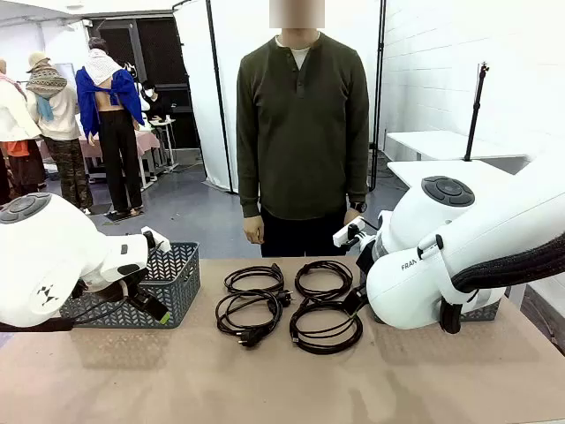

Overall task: Organize the cables according to human instructions.
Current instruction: Pick up a bundle of cables and place it in the basket indicated by the human.

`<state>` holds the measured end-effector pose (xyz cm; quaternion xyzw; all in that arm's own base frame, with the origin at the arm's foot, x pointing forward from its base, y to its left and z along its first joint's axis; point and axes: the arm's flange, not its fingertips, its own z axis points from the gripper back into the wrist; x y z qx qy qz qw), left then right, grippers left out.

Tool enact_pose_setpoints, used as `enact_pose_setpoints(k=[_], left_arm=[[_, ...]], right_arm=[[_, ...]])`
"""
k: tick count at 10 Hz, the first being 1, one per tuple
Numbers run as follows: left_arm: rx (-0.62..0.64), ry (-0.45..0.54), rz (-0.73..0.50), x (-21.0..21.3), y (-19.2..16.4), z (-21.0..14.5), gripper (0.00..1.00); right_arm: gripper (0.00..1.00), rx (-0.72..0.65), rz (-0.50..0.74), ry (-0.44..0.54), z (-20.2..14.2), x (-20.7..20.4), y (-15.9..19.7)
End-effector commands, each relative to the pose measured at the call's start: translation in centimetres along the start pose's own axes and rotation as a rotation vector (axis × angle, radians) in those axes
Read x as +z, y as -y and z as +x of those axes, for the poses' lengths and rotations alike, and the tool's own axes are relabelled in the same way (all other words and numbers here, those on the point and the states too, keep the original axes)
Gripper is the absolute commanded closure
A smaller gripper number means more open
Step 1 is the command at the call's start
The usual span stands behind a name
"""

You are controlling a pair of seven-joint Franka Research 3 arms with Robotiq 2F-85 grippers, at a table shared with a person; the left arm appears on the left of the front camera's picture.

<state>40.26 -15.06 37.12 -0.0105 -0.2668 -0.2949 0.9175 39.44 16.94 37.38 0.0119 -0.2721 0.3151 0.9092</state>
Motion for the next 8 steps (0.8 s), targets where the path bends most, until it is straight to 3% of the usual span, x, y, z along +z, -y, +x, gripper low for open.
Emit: enact_pose_setpoints(k=[1,8], left_arm=[[0.0,0.0,0.0,0.0,0.0,0.0,0.0],[0.0,0.0,0.0,0.0,0.0,0.0,0.0]], right_arm=[[0.0,0.0,0.0,0.001,0.01,0.0,0.0],[0.0,0.0,0.0,0.001,0.01,0.0,0.0]])
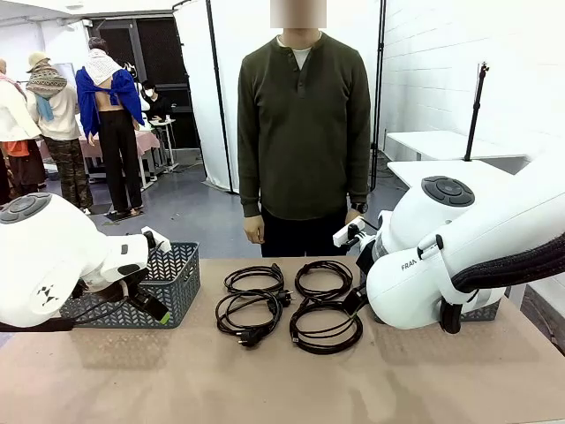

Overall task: Organize the cables according to human instructions.
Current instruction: Pick up a bundle of cables and place it in the basket indicated by the human.

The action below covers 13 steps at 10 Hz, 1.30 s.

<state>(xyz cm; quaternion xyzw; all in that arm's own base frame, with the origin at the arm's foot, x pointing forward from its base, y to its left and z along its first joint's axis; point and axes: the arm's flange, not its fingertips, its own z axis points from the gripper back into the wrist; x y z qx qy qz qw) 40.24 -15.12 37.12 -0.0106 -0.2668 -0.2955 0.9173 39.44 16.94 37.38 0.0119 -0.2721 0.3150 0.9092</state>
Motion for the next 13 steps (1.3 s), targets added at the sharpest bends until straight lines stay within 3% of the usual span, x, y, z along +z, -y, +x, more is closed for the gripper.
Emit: enact_pose_setpoints(k=[1,7,13], left_arm=[[0.001,0.0,0.0,0.0,-0.1,0.0,0.0],[-0.027,0.042,-0.015,1.8,-0.5,-0.1,0.0],[-0.197,0.14,-0.122,9.7,-3.0,1.3,0.0]], right_arm=[[0.0,0.0,0.0,0.001,0.0,0.0,0.0],[0.0,0.03,0.043,0.009,1.0,1.8,1.1],[0.0,0.154,0.294,0.114,1.9,9.2,6.1]])
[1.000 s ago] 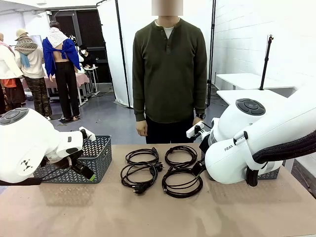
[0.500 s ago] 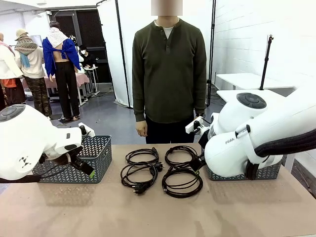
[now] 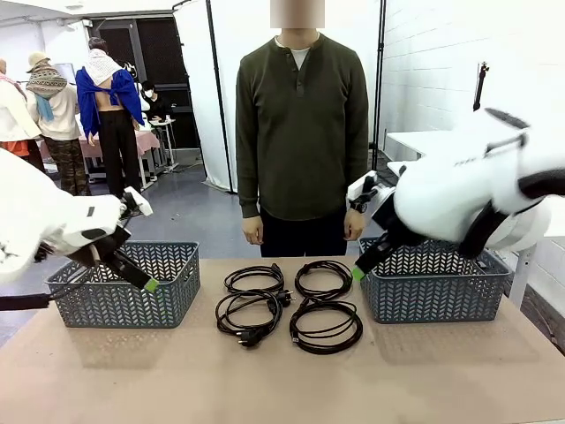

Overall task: Organize the cables according to human instructions.
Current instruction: Pick up a bundle of cables and place it in the basket indicated by the human.

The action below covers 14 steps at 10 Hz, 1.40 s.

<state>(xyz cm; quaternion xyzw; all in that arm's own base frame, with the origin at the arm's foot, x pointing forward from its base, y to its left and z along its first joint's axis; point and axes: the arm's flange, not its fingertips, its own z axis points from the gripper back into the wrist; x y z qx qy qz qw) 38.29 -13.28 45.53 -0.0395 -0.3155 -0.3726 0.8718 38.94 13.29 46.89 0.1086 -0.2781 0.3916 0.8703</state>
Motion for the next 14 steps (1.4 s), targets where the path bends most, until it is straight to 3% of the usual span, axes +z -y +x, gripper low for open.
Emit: enact_pose_setpoints(k=[1,4,7,8,14], left_arm=[[-0.056,0.033,-0.077,2.6,-1.5,-0.4,0.0],[-0.086,0.046,-0.063,5.8,-2.0,0.1,0.0],[-0.076,0.074,-0.08,6.8,-3.2,-0.1,0.0],[-0.069,0.059,-0.051,6.6,-1.8,0.3,0.0],[-0.069,0.059,-0.051,6.6,-1.8,0.3,0.0]], right_arm=[[0.0,0.054,0.117,0.06,-0.7,1.9,2.7],[0.0,0.113,0.217,0.142,-1.2,4.2,4.3],[0.0,0.14,0.236,0.182,-0.8,5.5,4.4],[0.0,0.139,0.24,0.179,-0.2,5.4,4.3],[0.0,0.106,0.222,0.156,-0.7,6.0,3.9]])
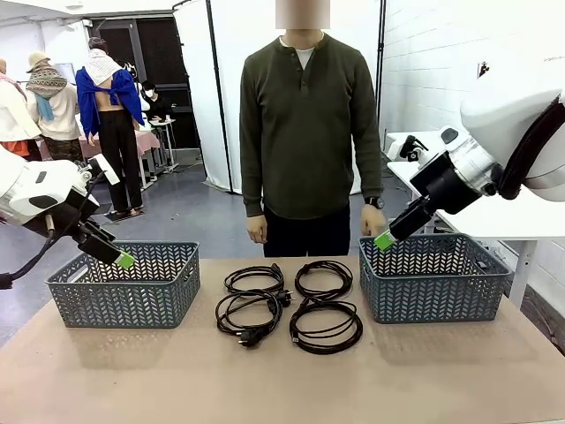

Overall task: Organize the cables according to human instructions.
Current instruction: Pick up a bundle of cables and place it in the basket indicated by the human.

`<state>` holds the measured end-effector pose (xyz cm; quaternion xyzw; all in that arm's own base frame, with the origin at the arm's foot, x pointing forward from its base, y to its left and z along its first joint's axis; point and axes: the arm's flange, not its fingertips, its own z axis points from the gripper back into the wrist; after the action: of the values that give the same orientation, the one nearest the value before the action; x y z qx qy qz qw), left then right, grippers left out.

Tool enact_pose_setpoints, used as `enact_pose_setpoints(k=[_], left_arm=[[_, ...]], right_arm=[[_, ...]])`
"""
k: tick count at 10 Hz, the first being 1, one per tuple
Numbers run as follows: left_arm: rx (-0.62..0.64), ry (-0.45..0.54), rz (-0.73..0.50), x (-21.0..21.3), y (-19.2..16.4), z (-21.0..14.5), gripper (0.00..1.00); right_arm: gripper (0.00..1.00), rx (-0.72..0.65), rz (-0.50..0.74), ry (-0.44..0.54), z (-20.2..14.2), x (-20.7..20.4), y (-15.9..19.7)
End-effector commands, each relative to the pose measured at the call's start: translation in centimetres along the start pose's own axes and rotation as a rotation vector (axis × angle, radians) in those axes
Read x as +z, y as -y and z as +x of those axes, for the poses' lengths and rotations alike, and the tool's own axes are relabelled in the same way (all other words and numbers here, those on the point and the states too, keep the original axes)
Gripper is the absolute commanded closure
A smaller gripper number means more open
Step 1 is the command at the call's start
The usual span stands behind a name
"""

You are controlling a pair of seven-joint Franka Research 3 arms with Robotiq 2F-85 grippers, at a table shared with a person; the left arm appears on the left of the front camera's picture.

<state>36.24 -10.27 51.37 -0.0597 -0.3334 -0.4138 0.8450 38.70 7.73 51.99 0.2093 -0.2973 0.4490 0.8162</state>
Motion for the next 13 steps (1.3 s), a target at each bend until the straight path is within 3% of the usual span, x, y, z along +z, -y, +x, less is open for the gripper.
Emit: enact_pose_setpoints(k=[1,13], left_arm=[[0.012,0.0,-0.001,-0.08,-0.09,-0.11,0.0],[0.012,0.0,-0.001,-0.08,-0.09,-0.11,0.0]], right_arm=[[0.0,0.017,0.017,0.025,-0.08,-0.46,0.34],[0.0,0.017,0.017,0.025,-0.08,-0.46,0.34]])
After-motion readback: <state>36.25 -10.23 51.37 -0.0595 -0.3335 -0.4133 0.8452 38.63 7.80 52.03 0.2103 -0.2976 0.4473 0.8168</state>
